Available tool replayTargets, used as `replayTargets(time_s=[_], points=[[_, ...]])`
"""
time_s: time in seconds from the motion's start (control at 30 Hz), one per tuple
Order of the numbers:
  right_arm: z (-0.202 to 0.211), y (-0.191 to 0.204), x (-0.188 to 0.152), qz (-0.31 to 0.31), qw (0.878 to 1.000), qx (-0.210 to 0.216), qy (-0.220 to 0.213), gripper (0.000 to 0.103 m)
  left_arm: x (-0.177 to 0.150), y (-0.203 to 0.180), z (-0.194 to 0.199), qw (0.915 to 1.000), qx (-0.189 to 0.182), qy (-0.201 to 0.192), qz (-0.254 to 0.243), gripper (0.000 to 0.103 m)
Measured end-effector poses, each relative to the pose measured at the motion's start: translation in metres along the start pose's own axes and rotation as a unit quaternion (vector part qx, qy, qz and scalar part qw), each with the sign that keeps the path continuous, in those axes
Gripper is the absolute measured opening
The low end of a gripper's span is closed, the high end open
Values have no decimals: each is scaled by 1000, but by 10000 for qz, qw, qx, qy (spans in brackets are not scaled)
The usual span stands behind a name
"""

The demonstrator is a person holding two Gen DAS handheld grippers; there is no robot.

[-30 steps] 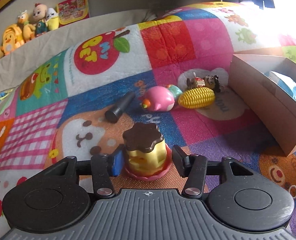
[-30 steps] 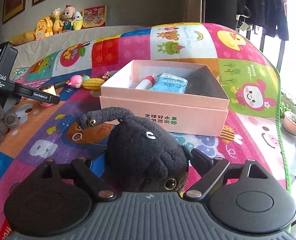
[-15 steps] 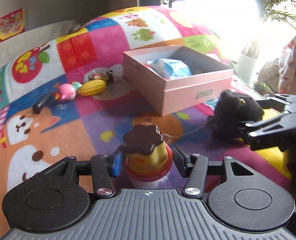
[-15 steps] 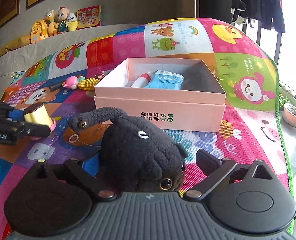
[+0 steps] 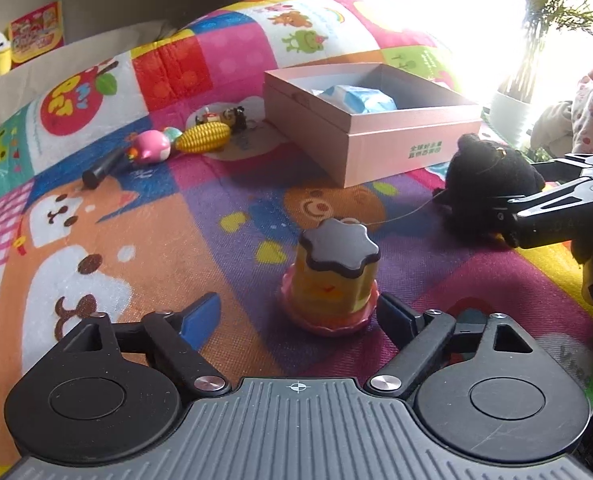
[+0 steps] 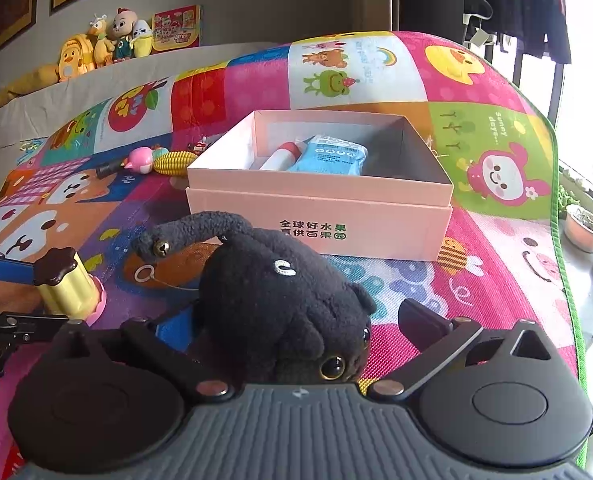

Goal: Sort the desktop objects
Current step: 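Carry the pudding toy into the pink box and open the left gripper while the right holds the cat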

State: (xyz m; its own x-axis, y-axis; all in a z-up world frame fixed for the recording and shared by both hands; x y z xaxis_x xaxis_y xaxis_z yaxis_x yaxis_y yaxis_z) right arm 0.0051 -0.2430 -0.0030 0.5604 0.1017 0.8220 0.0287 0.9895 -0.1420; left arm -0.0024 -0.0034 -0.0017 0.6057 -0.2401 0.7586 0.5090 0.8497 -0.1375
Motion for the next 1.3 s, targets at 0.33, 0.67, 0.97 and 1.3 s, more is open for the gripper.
replayTargets(time_s=[0.33,0.67,0.97,1.3], points=[[-2,2,0,45,10000,-19,70,103,1,44,6,9917,906,-201,893,97],[-1,1,0,2,10000,-79,33,103,12,20,-12,9972,461,-239,546,97],[9,7,-1,228,9995,-4,-231,92,28,23,-27,9971,492,-241,537,61],[29,-3,3,227,9992,315,131,75,7,-23,8,9988,277,-65,-411,61]])
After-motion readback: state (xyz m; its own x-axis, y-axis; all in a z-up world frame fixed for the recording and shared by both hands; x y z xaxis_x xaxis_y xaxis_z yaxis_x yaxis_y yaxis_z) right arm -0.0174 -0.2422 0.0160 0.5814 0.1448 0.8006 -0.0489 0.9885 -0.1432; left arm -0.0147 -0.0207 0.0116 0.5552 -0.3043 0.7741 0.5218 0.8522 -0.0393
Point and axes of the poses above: each gripper's, at about its wrist camera, not at the fingertips, and z roughly against the way its jaws point, y to its left, x to its top, the point moved 1 cm from there along -z, roughly the way its jaws point, and after that the axes turned 14 degrees about -x, right-handed, at the moved point
